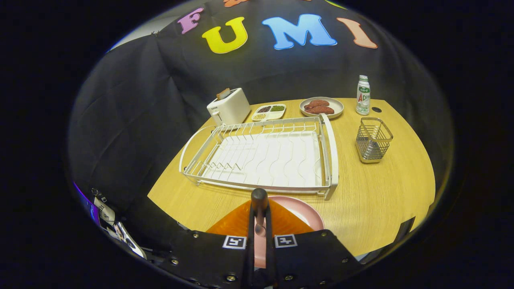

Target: Take the plate from the dish rack, then take the spoon from the basket and place it into the plate.

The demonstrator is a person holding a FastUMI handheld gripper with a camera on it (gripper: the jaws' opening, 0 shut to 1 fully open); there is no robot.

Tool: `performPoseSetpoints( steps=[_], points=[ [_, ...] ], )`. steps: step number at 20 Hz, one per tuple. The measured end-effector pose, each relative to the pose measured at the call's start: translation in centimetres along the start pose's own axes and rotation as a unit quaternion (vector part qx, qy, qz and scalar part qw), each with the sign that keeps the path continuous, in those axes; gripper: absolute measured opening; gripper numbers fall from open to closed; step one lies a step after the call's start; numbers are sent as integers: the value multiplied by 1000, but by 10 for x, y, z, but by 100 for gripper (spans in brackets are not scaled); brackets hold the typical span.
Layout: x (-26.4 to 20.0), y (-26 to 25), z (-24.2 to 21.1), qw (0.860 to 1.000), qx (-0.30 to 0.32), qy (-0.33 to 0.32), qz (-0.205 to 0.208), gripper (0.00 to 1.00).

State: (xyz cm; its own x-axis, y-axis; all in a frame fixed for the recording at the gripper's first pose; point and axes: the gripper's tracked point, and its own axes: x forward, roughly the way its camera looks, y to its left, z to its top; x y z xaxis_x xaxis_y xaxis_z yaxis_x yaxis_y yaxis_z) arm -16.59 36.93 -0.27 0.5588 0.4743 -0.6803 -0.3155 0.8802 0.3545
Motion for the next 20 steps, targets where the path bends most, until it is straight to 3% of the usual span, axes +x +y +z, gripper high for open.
performPoseSetpoints(
  steps=[7, 8, 9, 10, 11, 14, 15, 20],
  points=[
    [-7, 8, 8, 1000, -23, -15, 9, 17],
    [-8, 12, 10, 999, -30, -14, 16, 23],
    [-10, 13, 11, 999, -36, -14, 19, 39],
    [-13, 13, 13, 999, -43, -17, 20, 45],
    [-15, 10, 13, 999, -49, -19, 17, 61],
    [-16, 4, 11, 998, -55, -19, 12, 83],
    [-20, -1, 11, 998, -54, -18, 7, 97],
    [-32, -16, 25, 998, -54, -40, -9, 97]
  ],
)
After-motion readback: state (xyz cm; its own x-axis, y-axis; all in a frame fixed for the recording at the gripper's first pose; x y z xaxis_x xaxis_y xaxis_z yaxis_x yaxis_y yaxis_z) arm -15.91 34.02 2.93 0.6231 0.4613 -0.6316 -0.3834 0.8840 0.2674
